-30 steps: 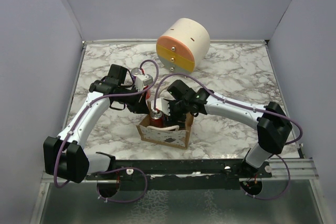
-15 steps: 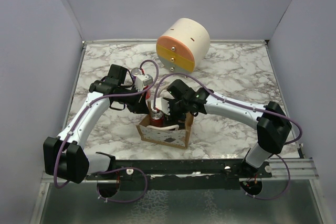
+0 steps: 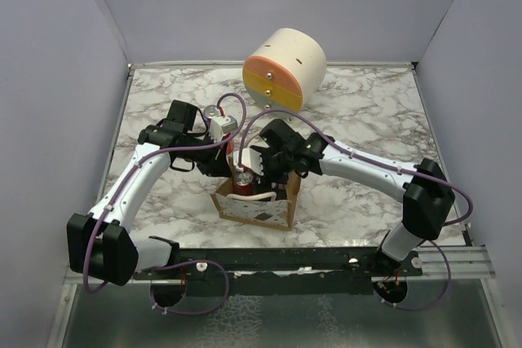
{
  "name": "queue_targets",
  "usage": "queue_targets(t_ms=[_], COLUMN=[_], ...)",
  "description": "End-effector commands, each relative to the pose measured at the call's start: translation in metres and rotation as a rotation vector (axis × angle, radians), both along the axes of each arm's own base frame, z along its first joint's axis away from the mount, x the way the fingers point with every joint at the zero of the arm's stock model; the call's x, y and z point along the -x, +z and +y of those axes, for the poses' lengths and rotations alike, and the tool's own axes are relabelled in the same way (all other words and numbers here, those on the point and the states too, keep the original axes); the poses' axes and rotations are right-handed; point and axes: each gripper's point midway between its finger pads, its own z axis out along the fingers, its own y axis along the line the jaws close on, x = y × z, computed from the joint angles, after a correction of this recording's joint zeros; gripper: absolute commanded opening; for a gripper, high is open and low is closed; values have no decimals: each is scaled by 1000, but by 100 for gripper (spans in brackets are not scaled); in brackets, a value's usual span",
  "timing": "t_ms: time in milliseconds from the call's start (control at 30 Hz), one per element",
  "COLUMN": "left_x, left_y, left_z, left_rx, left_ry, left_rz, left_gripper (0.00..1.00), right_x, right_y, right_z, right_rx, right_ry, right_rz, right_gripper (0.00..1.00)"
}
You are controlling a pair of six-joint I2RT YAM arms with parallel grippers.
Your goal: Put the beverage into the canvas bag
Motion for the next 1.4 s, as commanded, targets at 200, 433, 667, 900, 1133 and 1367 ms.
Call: queue_targets(t_ms=[200,433,667,900,1133,1367], left_x=[4,0,-2,-3,-11,-38], left_y=[2,4,9,19,38,57], left_z=[0,0,-2,-4,2,10], left_rx=[8,1,9,24,2,-20], left_ry=[-17,-12,-22,-36,-25,51], left_rz=[-21,-18,-24,-44,-136,-209], left_gripper=[0,0,8,24,38,44], right_x=[9,21,50,64,48,-2], right_y=[66,96,127,124,135,170], right_z=[5,3,-11,-33,-58,-104], right_rx=[-171,-249,-324,-303,-383,-523], right_ry=[67,100,190,230,151,-83], right_rz=[-67,-83,-33,37,62,-25], right_gripper=[83,82,81,81,81,82])
